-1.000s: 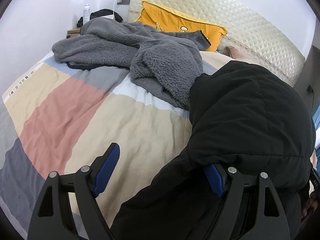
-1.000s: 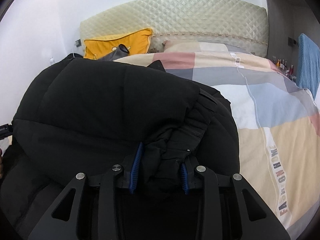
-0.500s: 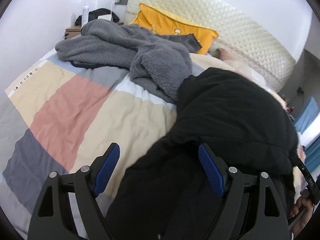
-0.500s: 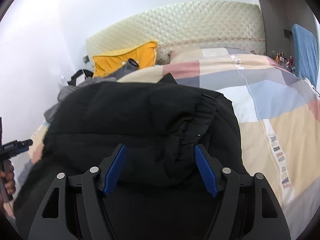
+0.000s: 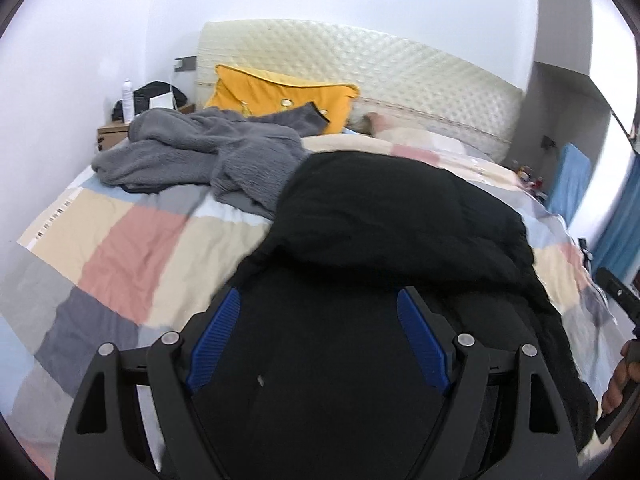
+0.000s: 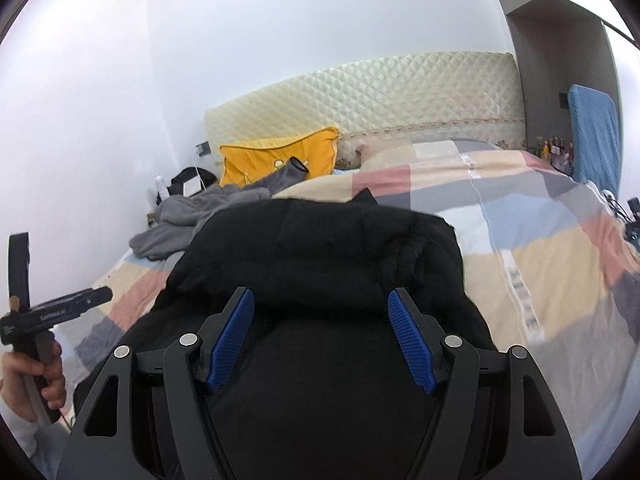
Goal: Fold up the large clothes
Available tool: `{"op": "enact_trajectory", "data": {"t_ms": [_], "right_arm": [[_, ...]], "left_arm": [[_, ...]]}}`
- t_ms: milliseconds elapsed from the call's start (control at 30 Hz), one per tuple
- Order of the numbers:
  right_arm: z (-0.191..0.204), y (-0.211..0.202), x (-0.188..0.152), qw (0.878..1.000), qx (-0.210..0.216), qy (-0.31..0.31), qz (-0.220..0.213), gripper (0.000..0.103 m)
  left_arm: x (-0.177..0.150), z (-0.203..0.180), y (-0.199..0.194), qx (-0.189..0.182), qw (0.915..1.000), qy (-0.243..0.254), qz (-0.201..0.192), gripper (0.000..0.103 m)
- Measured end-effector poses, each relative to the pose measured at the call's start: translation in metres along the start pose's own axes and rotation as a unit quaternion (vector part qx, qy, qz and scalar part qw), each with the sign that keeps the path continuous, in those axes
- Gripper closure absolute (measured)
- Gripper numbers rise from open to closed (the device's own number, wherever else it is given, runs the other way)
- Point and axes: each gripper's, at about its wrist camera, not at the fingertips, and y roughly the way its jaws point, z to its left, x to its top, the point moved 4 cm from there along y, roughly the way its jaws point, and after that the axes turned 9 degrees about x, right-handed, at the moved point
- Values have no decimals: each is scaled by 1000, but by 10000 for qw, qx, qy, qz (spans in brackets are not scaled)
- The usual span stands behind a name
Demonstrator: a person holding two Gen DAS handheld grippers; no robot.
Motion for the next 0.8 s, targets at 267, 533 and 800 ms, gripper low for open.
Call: {"op": "enact_trajectory", "data": {"t_ms": [267, 533, 800], "right_arm": [[17, -42, -22, 9995, -270, -127, 67, 32], [1, -60, -42, 9984, -344, 183, 402, 30], [-40, -64, -64, 9903, -313, 1056, 842, 24]], "left_arm": [[-31, -11, -31, -197, 9990, 393, -2, 22], [-47, 25, -39, -306, 9984, 22, 478, 21], [-37, 82, -45, -557, 9903, -733, 1036, 21]]}}
